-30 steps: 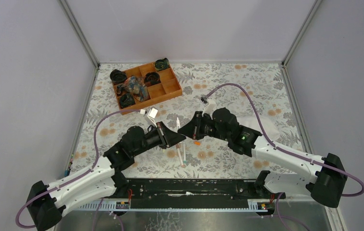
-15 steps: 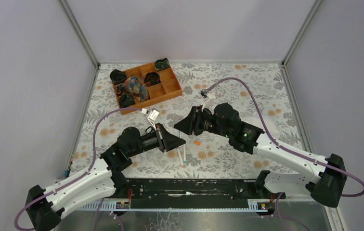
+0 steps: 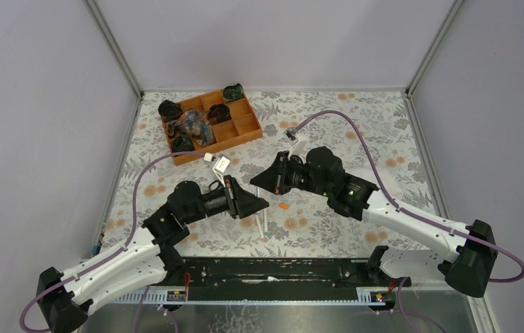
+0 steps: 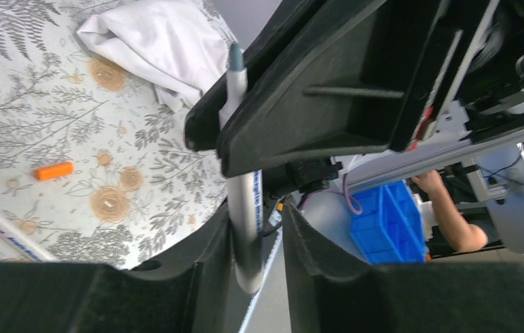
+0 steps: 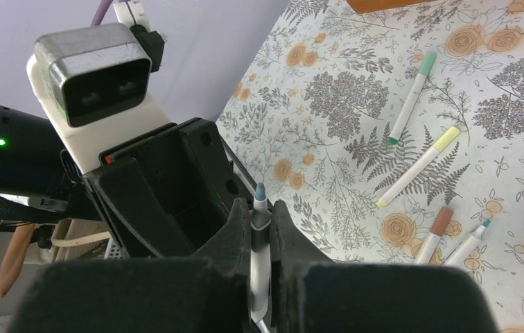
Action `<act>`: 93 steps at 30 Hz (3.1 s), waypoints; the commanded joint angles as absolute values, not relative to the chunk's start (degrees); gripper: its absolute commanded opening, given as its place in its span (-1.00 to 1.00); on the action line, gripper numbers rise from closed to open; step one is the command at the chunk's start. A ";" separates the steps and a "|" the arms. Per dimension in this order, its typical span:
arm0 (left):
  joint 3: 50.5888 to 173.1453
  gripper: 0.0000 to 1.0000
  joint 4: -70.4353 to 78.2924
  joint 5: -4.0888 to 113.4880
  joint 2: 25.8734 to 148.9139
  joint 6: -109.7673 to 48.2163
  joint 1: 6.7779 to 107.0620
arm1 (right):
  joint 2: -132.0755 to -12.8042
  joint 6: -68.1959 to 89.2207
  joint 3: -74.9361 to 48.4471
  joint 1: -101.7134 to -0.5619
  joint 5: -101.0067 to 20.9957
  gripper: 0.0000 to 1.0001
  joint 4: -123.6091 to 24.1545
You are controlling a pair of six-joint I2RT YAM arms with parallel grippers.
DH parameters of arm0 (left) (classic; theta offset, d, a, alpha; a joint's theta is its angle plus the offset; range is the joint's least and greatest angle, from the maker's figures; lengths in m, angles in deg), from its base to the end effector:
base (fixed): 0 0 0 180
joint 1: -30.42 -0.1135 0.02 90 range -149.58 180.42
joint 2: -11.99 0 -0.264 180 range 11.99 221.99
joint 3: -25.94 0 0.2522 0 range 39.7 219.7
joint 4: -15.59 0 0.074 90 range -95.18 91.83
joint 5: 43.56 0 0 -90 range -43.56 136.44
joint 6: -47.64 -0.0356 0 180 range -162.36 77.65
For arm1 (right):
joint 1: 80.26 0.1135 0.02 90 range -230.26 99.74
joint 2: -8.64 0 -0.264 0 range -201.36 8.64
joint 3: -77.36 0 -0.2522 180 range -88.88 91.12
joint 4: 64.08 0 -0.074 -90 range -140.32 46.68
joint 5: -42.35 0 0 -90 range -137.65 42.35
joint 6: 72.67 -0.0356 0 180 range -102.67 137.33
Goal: Insert the pens into the pen caps
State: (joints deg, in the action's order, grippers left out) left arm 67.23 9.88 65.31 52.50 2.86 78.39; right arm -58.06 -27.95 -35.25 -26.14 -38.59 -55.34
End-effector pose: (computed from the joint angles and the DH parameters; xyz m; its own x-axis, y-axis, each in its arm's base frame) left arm 0.1111 -0.1405 0.2792 -0.6926 -0.2348 -0.6821 0.6062 0.3230 -0.7268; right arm 0.1571 0.2268 0.3437 -0.6912 0.2416 -0.6810 -0.5690 0.3990 0.7191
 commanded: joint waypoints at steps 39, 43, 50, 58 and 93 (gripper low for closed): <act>77.66 -1.00 -1.43 78.07 63.87 -10.60 43.89 | -83.75 5.98 -27.26 -35.48 -44.00 0.20 -29.33; 78.38 -1.00 -3.51 74.46 63.01 -14.30 43.78 | -88.50 8.02 -23.90 -35.45 -43.28 0.23 -28.24; 77.82 -1.00 -5.09 69.26 61.57 -14.58 43.78 | -93.00 12.03 -22.48 -35.46 -43.43 0.27 -26.51; 78.68 -1.00 -8.10 67.37 60.76 -15.01 43.78 | -94.19 14.82 -22.63 -35.51 -39.11 0.12 -25.57; 76.82 -1.00 -14.08 68.63 56.15 -19.41 43.78 | -96.99 12.81 -28.21 -32.94 -50.10 -0.22 -30.72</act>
